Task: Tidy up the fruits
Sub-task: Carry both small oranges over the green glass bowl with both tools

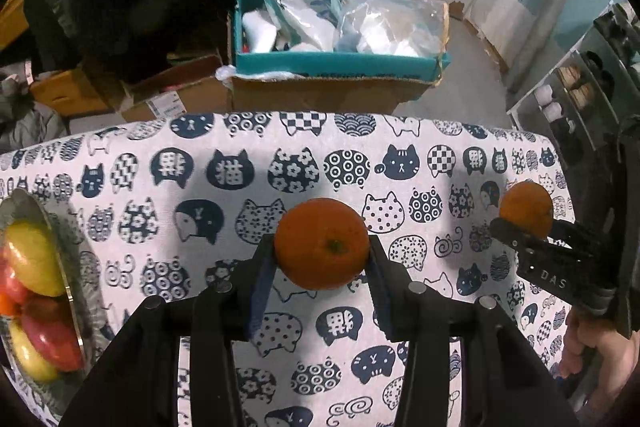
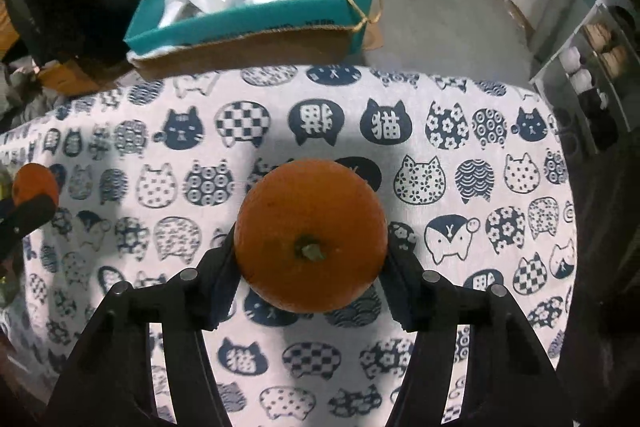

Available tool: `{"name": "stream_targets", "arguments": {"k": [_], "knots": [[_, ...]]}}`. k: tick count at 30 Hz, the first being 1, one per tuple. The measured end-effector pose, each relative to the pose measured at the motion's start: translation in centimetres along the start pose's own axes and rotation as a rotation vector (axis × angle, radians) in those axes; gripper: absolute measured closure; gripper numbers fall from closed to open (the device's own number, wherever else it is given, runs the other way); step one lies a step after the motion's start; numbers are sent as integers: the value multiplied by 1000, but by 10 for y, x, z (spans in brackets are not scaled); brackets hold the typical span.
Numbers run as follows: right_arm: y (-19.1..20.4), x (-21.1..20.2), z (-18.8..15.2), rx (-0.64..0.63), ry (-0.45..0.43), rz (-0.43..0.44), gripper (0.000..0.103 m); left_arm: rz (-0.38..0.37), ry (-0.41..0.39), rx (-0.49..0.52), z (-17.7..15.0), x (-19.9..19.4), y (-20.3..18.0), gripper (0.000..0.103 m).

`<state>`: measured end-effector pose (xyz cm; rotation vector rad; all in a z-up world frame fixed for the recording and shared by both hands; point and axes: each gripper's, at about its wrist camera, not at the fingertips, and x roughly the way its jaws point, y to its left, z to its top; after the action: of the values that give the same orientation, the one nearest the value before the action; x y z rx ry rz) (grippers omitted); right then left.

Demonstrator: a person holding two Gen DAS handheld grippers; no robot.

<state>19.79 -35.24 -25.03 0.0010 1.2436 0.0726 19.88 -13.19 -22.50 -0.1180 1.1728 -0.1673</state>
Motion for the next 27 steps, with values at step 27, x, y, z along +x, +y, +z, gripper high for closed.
{"name": "stream_targets", "arguments": {"k": [27], "knots": [[108, -129, -18, -161, -225, 124, 41, -7, -178, 10, -29, -127, 43, 59]]}}
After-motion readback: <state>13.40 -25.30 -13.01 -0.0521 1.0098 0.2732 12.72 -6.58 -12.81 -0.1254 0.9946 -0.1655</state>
